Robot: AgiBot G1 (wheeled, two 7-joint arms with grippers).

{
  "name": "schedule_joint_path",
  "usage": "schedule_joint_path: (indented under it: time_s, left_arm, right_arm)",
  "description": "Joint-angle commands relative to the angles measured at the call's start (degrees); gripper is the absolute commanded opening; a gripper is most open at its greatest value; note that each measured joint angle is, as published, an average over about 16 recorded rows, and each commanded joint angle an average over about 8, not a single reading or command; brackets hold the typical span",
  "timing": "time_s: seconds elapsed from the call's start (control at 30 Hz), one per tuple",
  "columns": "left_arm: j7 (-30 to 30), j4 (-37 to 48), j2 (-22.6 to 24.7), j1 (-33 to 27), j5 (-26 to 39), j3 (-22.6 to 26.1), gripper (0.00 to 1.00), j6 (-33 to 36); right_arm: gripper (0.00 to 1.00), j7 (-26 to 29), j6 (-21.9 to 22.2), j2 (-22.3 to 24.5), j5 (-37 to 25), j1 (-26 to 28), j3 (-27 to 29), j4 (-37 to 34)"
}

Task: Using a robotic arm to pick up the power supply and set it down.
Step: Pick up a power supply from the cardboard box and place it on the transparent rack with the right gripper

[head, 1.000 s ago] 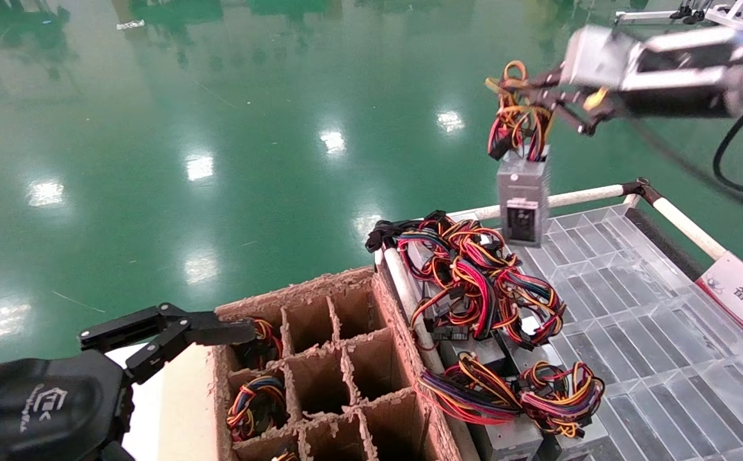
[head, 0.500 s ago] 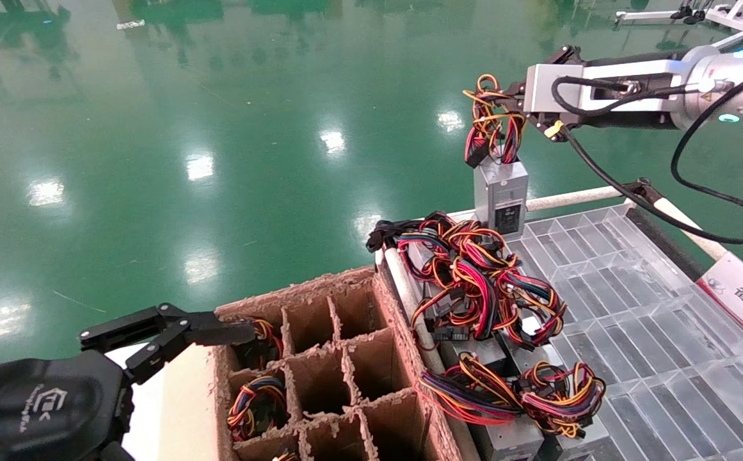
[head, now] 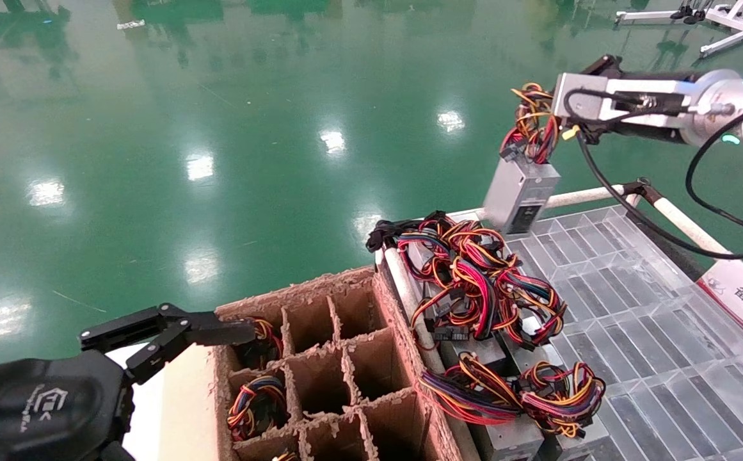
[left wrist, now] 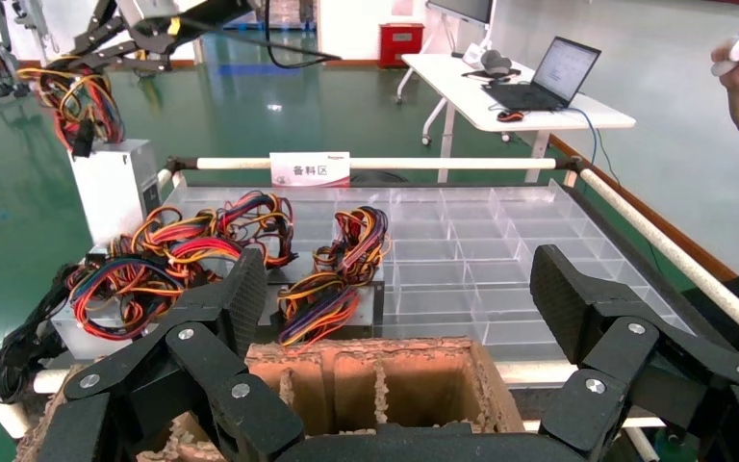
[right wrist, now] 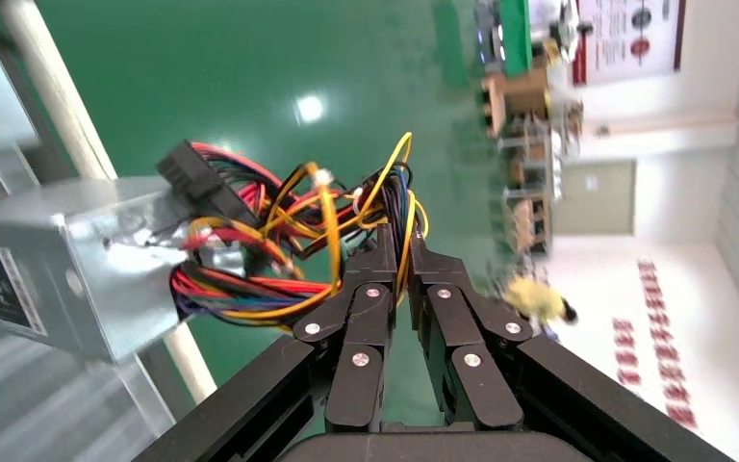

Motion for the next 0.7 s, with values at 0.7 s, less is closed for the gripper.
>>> schedule_joint_path:
  time_s: [0.7]
  left_arm:
    - [0.01,0.00,-0.01,0.00,-0.01,0.02,1.00,-0.01]
  right_arm:
    - [0.00,-3.80,8.94,-3.03,0.97,-5.79,0.70,-0.24]
